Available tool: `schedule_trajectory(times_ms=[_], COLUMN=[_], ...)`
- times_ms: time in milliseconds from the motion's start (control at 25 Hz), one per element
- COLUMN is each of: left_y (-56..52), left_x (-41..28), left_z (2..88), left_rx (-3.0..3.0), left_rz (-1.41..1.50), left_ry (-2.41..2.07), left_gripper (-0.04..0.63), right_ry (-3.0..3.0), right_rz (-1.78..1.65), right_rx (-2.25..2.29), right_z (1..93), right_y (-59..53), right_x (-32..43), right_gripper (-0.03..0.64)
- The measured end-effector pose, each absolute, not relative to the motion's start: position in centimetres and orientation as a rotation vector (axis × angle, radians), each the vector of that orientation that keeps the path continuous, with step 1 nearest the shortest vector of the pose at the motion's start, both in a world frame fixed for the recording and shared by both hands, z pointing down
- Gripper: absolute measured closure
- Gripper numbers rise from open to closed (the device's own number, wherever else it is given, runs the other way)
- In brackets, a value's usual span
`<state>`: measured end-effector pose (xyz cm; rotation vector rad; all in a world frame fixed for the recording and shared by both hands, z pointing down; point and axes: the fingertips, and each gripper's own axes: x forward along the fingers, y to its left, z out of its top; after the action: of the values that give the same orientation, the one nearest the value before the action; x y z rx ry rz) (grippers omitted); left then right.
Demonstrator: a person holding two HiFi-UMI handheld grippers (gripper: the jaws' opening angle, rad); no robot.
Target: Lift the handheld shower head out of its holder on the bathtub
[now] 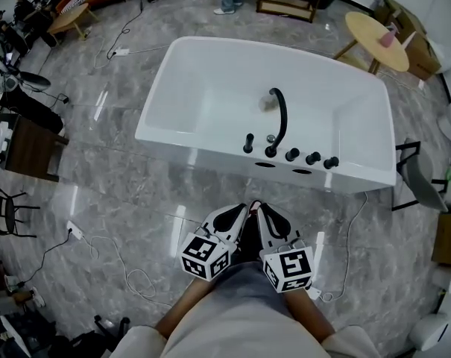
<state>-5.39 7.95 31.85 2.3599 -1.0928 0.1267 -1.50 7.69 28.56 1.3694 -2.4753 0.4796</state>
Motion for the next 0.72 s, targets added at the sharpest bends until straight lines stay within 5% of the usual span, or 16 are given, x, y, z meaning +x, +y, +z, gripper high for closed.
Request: schedule_trajectory(times_ms=[720], left_y=[-5.1], left_x=[-1.3], left_z=[31.4], left_rx=[2.398], left_rz=[0.176], left_ry=[-1.138], left_gripper=[0.591], right_ry=[-2.491], right_rz=[0.505], right_rx=[1.351], right_z=[29.3], right_y=[-4.7], right_x=[3.8], right_gripper=[0.595])
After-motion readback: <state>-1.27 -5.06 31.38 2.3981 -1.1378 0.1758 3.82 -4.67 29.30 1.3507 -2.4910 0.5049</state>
